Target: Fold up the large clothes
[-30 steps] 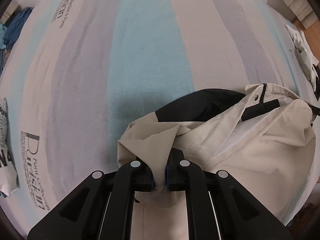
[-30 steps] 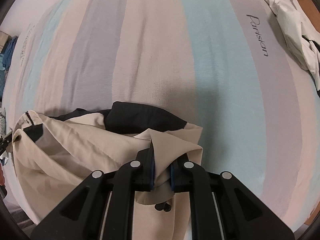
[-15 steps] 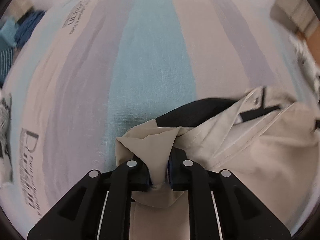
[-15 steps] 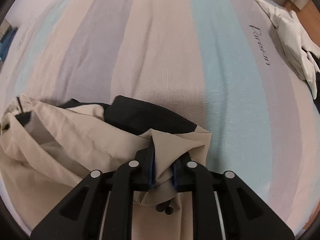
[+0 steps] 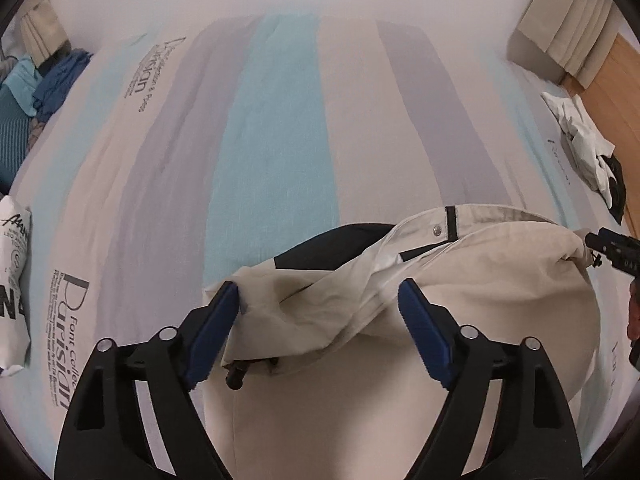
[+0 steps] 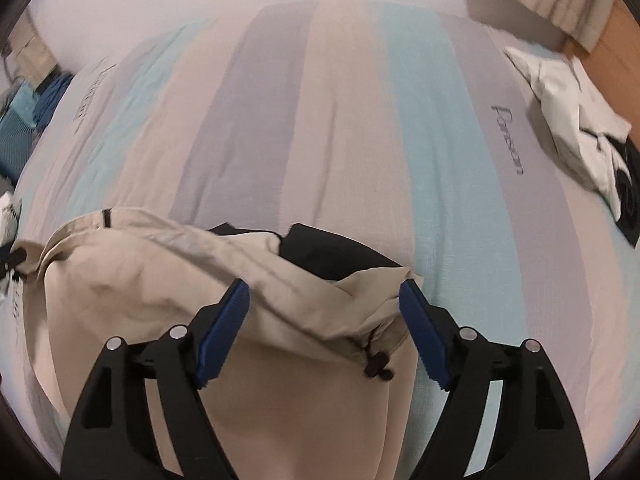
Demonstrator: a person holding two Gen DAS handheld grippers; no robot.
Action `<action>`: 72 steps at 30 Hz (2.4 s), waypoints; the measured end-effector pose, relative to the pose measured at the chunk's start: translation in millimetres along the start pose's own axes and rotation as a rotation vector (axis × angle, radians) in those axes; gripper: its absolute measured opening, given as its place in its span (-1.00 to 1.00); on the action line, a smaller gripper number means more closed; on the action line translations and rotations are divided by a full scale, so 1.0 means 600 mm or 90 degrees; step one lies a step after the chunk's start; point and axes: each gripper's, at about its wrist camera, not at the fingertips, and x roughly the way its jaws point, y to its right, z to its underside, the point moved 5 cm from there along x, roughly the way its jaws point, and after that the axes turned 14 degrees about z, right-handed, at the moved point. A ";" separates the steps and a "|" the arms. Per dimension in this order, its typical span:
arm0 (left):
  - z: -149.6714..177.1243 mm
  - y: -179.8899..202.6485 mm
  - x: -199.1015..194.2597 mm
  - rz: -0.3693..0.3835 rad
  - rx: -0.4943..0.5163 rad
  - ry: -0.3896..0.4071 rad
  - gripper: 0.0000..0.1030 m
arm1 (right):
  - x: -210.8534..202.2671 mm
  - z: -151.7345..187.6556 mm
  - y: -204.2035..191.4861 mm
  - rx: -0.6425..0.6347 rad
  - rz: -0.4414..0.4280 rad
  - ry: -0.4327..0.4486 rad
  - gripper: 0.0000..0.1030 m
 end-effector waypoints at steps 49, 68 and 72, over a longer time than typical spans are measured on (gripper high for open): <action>0.125 0.218 0.189 0.011 0.014 -0.148 0.90 | 0.093 0.200 0.105 0.148 -0.297 -0.242 0.65; 0.125 0.213 0.233 -0.020 0.008 -0.159 0.91 | 0.123 0.178 0.078 0.144 -0.450 -0.261 0.51; 0.120 0.211 0.239 -0.022 0.003 -0.164 0.91 | 0.107 0.168 0.086 0.145 -0.469 -0.246 0.46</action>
